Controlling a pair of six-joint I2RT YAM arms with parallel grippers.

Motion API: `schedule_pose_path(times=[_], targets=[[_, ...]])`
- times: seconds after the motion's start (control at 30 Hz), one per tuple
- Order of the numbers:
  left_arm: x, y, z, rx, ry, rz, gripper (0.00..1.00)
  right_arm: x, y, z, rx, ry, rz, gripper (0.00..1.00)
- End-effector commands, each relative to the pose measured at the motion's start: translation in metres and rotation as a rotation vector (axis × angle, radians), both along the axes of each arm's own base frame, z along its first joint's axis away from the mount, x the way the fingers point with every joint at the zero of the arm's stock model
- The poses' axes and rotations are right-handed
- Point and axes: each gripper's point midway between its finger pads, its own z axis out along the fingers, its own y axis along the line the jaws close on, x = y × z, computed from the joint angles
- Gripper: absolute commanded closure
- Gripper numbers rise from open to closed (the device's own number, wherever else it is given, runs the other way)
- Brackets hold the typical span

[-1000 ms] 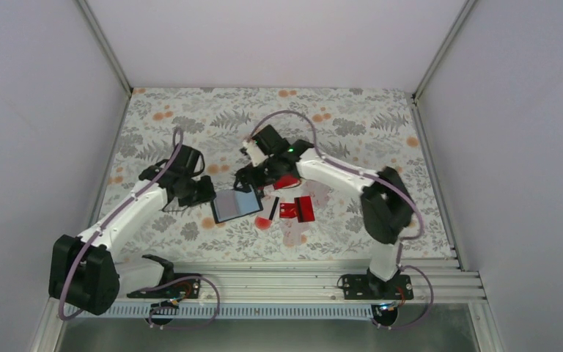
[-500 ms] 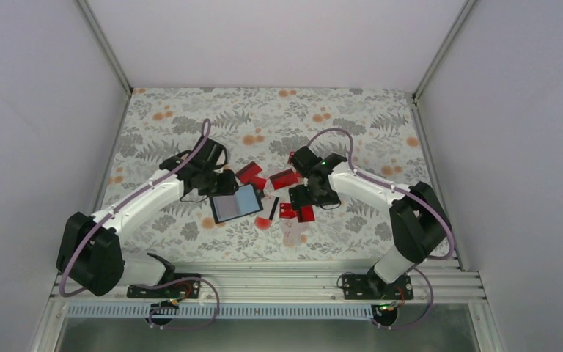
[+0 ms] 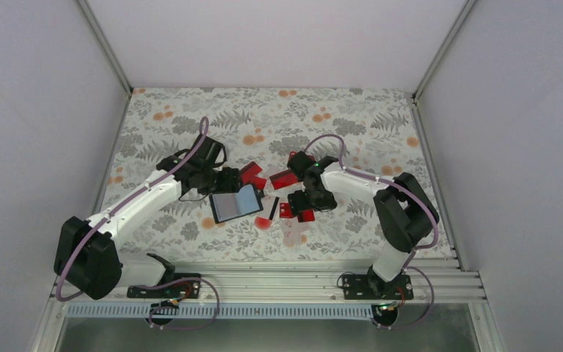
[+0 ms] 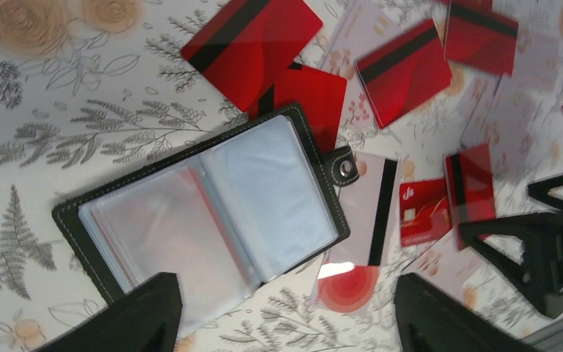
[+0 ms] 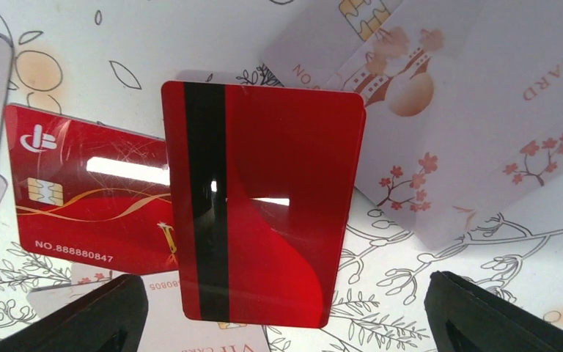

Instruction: Put the credit cards into the card holder

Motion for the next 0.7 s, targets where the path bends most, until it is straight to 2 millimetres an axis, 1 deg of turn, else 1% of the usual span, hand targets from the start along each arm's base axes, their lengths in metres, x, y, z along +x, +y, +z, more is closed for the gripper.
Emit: schedule_pose_path(times=[0.0, 0.07, 0.17, 0.3, 0.33, 0.67], targets=[[0.002, 0.001, 0.018, -0.003, -0.054, -0.008, 0.18, 0.004, 0.001, -0.005, 0.016, -0.003, 0.003, 0.05], [0.002, 0.002, 0.02, -0.002, -0.06, -0.006, 0.1, 0.003, 0.003, -0.007, 0.029, 0.003, 0.006, 0.07], [0.002, 0.003, 0.02, 0.0, -0.061, -0.002, 0.05, 0.001, 0.004, -0.01, 0.04, 0.012, 0.009, 0.09], [0.002, 0.002, 0.019, 0.001, -0.051, 0.004, 0.04, -0.001, 0.004, -0.015, 0.046, 0.025, 0.01, 0.09], [0.002, 0.002, 0.018, 0.001, -0.049, 0.005, 0.05, -0.002, 0.005, -0.016, 0.048, 0.028, 0.01, 0.12], [0.0, 0.003, 0.013, 0.005, -0.034, 0.013, 0.05, -0.007, 0.003, -0.03, 0.044, 0.055, 0.007, 0.24]])
